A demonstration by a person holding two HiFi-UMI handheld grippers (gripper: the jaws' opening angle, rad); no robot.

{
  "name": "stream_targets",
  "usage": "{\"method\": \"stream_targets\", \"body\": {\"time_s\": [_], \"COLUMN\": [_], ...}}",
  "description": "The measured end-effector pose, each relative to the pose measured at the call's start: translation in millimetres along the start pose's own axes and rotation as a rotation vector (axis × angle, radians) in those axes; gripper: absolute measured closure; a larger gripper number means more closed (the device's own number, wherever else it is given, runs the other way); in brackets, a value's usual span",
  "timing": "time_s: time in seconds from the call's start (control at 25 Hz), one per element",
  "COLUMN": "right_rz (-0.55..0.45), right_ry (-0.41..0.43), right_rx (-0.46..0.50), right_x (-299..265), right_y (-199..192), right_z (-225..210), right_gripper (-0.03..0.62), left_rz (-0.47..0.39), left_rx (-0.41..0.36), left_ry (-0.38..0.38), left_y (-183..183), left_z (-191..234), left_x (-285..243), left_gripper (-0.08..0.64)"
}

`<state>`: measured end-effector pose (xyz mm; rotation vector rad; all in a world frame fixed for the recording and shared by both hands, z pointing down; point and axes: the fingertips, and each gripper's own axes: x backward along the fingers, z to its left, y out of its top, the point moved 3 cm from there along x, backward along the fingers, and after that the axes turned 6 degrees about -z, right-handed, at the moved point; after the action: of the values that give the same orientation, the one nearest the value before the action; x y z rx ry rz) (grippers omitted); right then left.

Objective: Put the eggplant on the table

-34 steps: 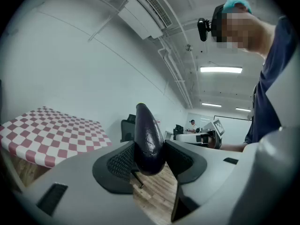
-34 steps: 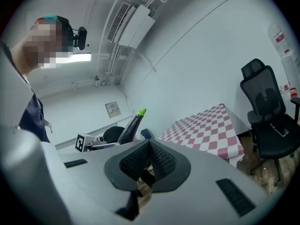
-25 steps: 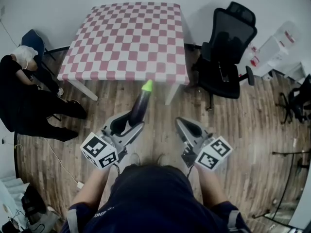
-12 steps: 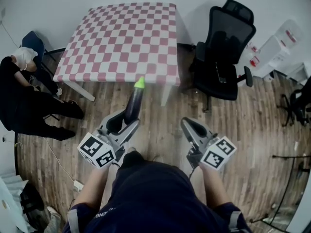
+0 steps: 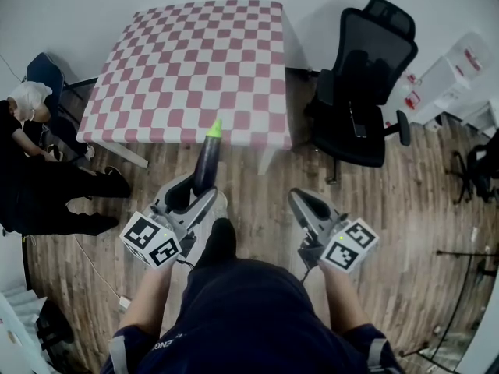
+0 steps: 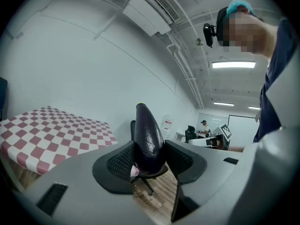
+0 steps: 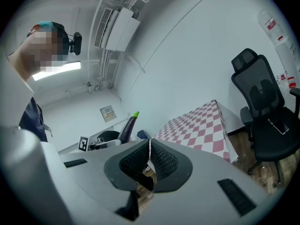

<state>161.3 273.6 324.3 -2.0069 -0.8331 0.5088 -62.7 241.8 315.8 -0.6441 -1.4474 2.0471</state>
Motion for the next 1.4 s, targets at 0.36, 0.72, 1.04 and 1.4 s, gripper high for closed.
{"method": "stream_targets", "body": {"time_s": [0.36,0.72,1.04,1.4], "right_rz": [0.032,0.084,0.080,0.103], "right_ry": [-0.015,-0.071,-0.146,-0.164], "right_rx": [-0.002,-0.024,-0.020,-0.039], "right_x": [-137.8,-268.8,-322.0,-335.2], "right_y": [8.6,21.7,44.1,51.0], "right_z": [-48.3,-92.3,-126.8,-175.4], "right_gripper": [0.575,0.575,0.575,0.575], "left_rz": [0.026,0.070,0.103,0.162], "left_rx": [0.022,0.033,0.040,0.042], "left_ry": [-0.013,-0.041,-0.081,-0.082], "left_y": [10.0,28.1,34.7,10.0], "left_z": [133.9,263.0,327.2,349.0], "left_x": [-54.2,-107.4,-149.3,-201.9], "left_gripper": [0.336,0.336,0.336,0.336]}}
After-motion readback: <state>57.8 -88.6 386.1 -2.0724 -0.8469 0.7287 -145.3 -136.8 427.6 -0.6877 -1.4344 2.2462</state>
